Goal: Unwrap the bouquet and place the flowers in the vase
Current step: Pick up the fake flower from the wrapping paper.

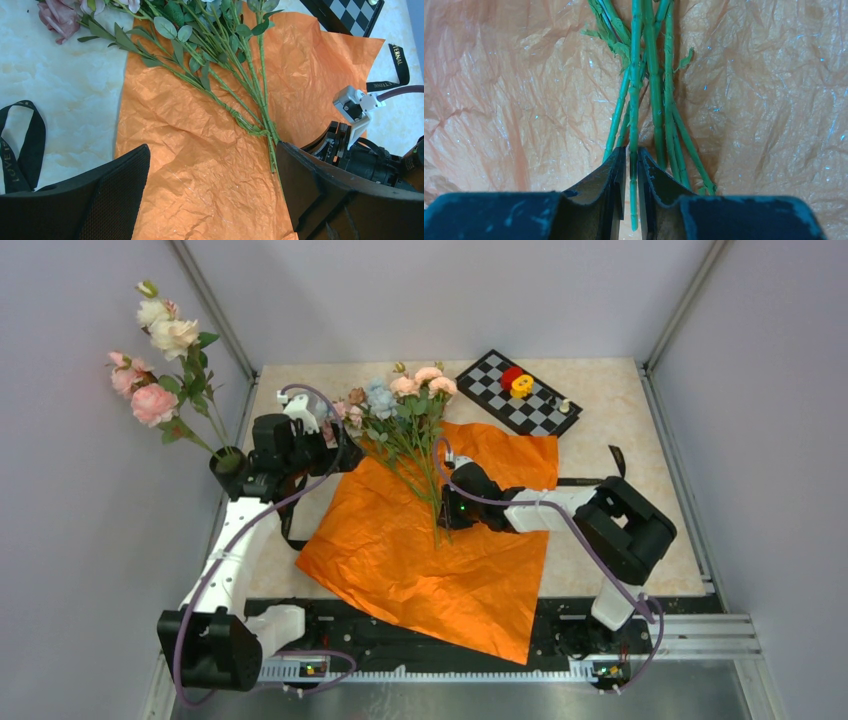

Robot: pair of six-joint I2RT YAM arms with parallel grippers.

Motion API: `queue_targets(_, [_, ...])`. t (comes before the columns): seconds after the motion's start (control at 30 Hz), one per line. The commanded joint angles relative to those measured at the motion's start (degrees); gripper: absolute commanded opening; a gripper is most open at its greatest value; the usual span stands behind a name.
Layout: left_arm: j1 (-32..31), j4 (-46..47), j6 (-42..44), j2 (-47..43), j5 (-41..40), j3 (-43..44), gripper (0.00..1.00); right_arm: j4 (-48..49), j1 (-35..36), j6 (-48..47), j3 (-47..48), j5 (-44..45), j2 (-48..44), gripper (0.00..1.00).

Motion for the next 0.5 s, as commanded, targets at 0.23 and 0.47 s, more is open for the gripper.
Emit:
queue_targets(0.23, [-0.05, 1.28, 0.54, 0.17, 0.62, 0.5, 0.99, 2.56, 0.36, -0.02, 0.36, 2.56, -0.39, 0.0])
queue_targets(0.47, [-0.05, 1.28, 0.63, 0.02, 0.31, 0.41, 0.99, 6.49, 0.4, 0.21, -2.56, 3.44, -5.38, 0.0])
